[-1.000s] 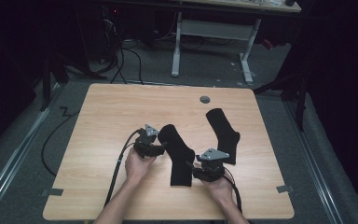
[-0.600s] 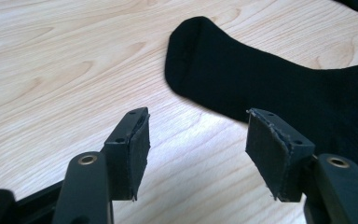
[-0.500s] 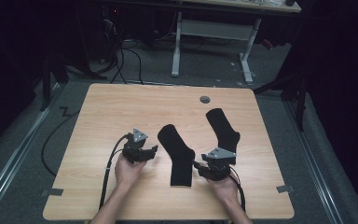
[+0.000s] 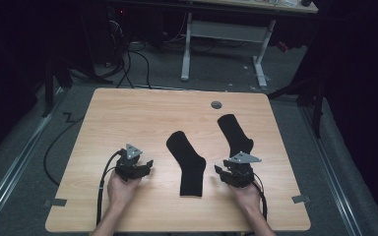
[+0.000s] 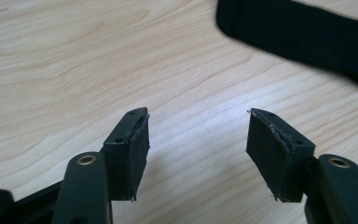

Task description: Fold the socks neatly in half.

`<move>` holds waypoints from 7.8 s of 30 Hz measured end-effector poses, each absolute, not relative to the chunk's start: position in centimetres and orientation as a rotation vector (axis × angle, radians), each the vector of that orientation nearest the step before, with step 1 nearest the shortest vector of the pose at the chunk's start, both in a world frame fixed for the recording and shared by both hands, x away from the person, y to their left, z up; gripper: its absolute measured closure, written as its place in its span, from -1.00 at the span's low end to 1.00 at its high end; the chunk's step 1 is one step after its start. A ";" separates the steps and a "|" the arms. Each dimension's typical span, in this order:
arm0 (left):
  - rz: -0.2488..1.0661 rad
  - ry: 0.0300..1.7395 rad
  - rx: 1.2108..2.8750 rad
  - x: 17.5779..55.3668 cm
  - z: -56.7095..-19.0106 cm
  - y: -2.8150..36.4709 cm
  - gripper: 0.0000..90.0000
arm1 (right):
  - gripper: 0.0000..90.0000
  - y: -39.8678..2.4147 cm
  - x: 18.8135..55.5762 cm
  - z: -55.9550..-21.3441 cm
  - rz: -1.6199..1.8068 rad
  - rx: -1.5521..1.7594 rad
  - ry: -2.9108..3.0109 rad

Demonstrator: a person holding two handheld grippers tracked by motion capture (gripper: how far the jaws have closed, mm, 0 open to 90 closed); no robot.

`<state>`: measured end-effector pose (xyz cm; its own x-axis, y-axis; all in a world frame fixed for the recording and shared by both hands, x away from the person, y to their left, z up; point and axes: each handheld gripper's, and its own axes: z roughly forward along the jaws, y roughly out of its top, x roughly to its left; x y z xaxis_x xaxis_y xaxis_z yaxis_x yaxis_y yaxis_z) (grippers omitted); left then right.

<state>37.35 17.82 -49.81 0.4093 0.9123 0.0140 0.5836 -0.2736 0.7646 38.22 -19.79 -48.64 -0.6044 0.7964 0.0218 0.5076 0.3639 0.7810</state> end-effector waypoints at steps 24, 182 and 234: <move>0.629 1.335 1.942 36.4 -50.9 20.4 -0.20 | 0.48 -24.2 42.6 -45.3 1.075 1.241 2.077; 0.623 1.333 1.944 36.4 -50.9 20.4 -0.27 | 0.96 -9.7 45.4 -37.7 1.193 1.014 2.321; 0.624 1.334 1.944 36.4 -50.9 20.4 -0.28 | 0.77 -9.1 44.4 -49.1 0.971 1.086 2.431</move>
<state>36.45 20.41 -50.94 0.3573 0.9340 0.0061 0.6032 -0.2358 0.7619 44.44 -9.08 -49.07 -0.6665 0.7455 -0.0031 0.5381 0.4840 0.6901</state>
